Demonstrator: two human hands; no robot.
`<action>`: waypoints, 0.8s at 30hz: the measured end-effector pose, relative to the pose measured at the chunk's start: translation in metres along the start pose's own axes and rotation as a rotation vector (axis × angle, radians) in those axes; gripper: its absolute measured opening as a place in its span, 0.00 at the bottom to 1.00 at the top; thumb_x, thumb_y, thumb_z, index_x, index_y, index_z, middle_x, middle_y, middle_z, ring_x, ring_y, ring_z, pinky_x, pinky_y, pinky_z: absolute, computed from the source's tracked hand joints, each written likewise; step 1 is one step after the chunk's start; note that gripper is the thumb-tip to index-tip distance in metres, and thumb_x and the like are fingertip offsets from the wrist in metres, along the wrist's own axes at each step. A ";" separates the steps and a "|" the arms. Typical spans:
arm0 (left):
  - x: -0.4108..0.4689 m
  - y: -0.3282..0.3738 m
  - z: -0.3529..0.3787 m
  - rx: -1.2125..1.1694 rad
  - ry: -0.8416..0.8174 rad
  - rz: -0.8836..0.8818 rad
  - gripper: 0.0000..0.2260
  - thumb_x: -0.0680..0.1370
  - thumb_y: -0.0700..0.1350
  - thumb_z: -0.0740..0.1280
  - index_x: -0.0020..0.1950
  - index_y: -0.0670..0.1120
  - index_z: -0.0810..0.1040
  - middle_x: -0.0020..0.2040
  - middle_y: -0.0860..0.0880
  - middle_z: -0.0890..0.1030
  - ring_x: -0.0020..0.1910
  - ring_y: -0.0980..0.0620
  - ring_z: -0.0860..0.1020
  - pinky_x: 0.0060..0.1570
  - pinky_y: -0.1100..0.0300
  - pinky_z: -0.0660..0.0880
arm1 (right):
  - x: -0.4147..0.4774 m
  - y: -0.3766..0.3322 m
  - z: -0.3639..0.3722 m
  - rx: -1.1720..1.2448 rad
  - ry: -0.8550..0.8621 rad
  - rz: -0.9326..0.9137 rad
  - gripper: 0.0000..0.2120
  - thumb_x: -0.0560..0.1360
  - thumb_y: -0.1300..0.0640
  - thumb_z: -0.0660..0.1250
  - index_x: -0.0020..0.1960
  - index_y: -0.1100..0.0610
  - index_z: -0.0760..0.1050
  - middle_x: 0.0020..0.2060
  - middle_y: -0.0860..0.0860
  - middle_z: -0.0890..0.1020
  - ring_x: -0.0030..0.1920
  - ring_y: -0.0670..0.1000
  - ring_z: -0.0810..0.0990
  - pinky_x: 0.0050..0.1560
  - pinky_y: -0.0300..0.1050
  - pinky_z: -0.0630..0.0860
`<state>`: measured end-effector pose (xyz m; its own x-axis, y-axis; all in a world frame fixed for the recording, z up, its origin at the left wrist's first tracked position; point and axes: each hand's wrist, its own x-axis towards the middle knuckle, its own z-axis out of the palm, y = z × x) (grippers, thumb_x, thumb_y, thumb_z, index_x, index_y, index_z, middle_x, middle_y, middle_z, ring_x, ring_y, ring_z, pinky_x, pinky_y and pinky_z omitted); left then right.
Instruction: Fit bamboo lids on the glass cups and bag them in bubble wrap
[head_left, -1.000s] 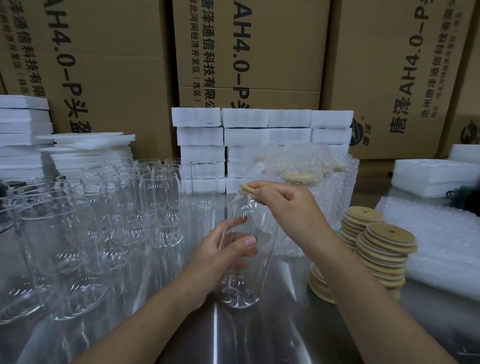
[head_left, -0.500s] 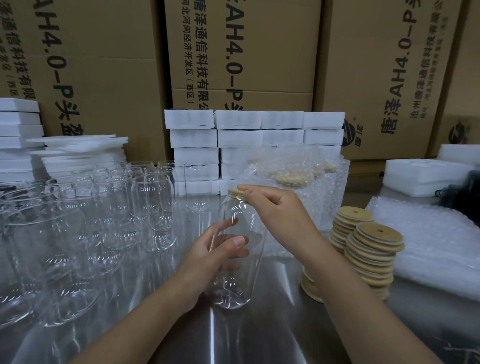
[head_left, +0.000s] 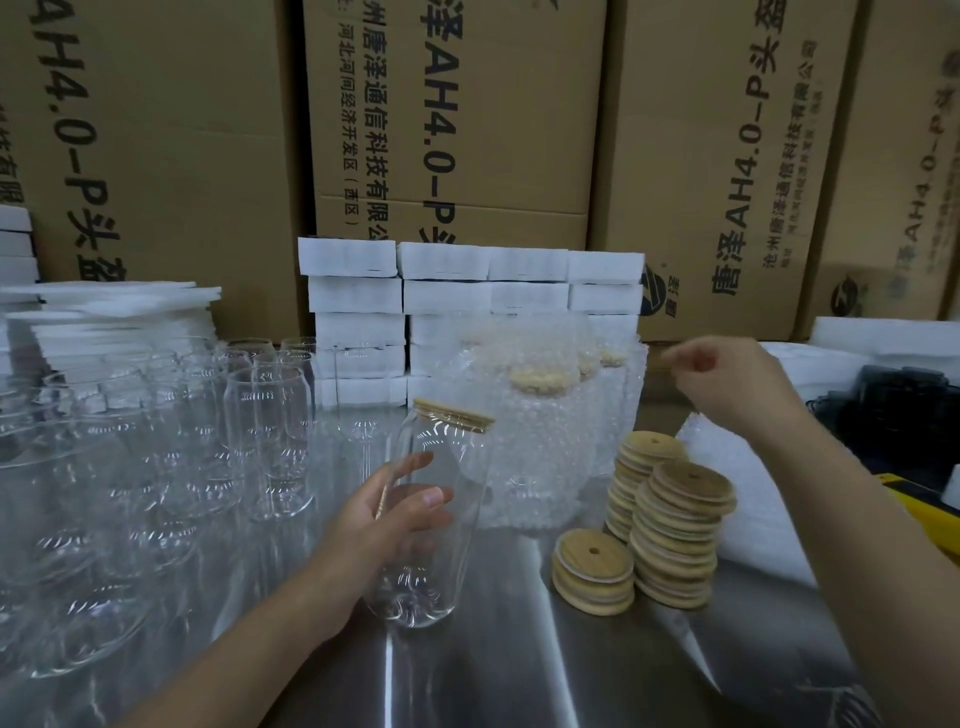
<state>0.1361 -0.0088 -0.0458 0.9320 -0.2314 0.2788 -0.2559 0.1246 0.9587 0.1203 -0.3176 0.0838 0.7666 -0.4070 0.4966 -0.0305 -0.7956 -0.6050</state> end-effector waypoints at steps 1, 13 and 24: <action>0.000 -0.001 0.000 -0.003 0.001 -0.004 0.33 0.59 0.60 0.73 0.63 0.55 0.76 0.52 0.49 0.85 0.51 0.49 0.84 0.44 0.56 0.80 | 0.009 0.013 -0.001 -0.092 -0.058 0.064 0.15 0.77 0.63 0.62 0.59 0.51 0.79 0.59 0.51 0.80 0.52 0.53 0.78 0.48 0.46 0.76; 0.001 -0.001 0.000 -0.017 -0.011 -0.002 0.32 0.59 0.59 0.74 0.62 0.55 0.76 0.51 0.49 0.85 0.50 0.50 0.84 0.42 0.58 0.79 | 0.030 0.076 0.011 -0.541 -0.222 0.314 0.11 0.77 0.55 0.64 0.55 0.61 0.75 0.52 0.58 0.78 0.55 0.59 0.76 0.53 0.50 0.74; -0.002 0.001 0.001 0.010 0.004 0.019 0.25 0.67 0.53 0.72 0.63 0.55 0.75 0.50 0.51 0.85 0.49 0.52 0.84 0.41 0.62 0.79 | -0.039 -0.073 -0.007 0.462 0.060 -0.200 0.04 0.73 0.51 0.72 0.39 0.48 0.80 0.34 0.41 0.81 0.35 0.38 0.76 0.34 0.36 0.70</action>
<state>0.1341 -0.0095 -0.0448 0.9280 -0.2249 0.2970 -0.2762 0.1195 0.9536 0.0882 -0.2472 0.1131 0.6897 -0.3033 0.6575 0.4100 -0.5849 -0.6999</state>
